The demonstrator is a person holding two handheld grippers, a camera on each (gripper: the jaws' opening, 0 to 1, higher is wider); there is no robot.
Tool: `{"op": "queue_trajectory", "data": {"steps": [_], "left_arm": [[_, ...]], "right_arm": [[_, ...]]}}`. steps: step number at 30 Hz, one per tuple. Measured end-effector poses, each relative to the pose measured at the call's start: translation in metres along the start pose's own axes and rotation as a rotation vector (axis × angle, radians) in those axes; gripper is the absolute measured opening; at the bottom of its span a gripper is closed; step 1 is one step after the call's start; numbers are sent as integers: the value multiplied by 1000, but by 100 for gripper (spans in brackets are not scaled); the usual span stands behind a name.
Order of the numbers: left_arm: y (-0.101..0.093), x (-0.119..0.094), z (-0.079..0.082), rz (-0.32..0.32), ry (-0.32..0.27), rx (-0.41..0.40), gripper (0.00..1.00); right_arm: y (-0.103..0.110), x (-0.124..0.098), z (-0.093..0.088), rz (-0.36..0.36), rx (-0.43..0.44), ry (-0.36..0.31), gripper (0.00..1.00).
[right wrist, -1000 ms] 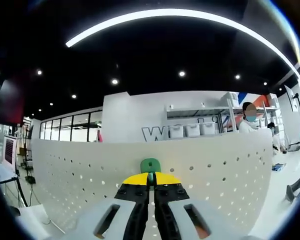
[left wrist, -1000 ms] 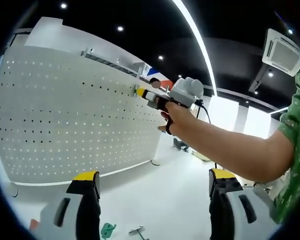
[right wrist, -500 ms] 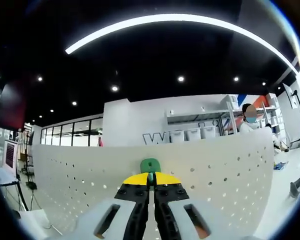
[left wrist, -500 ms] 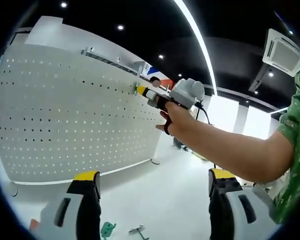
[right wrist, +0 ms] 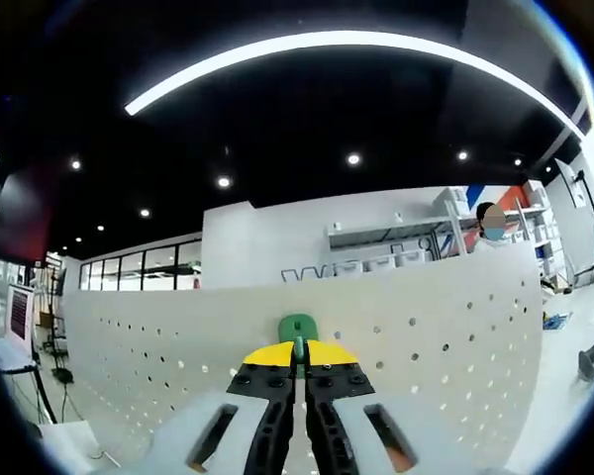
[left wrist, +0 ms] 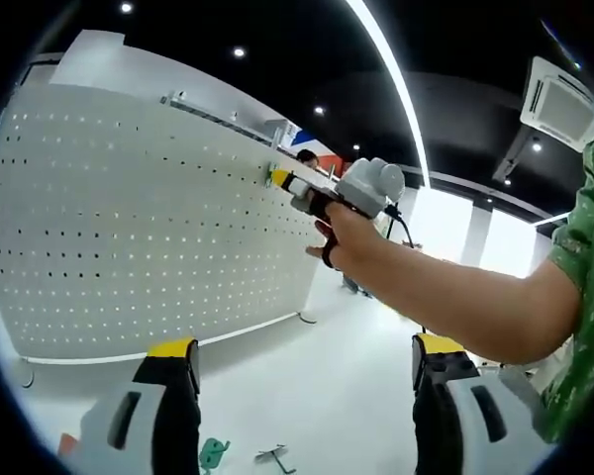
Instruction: Insert the hook assembly into the mounting plate slot until the hook locks in place.
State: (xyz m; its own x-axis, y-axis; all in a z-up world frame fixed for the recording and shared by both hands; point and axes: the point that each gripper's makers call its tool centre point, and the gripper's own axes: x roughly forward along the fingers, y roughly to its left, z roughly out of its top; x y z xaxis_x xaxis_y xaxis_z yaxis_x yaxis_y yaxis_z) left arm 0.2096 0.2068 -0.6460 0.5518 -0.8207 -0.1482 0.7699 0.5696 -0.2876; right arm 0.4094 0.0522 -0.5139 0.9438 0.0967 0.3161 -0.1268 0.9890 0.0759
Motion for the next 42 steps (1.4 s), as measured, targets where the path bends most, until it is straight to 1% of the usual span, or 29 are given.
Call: {"op": "queue_trajectory", "data": {"steps": [26, 31, 35, 42], "left_arm": [[3, 1, 0, -1, 3, -1, 90], [3, 1, 1, 2, 2, 0, 90], [5, 0, 0, 5, 3, -1, 90], [6, 0, -2, 7, 6, -4, 90]], "right_arm": [[0, 0, -2, 0, -7, -11, 0], [0, 0, -8, -1, -4, 3, 0], [1, 1, -6, -2, -2, -4, 0], [0, 1, -10, -1, -3, 6, 1]]}}
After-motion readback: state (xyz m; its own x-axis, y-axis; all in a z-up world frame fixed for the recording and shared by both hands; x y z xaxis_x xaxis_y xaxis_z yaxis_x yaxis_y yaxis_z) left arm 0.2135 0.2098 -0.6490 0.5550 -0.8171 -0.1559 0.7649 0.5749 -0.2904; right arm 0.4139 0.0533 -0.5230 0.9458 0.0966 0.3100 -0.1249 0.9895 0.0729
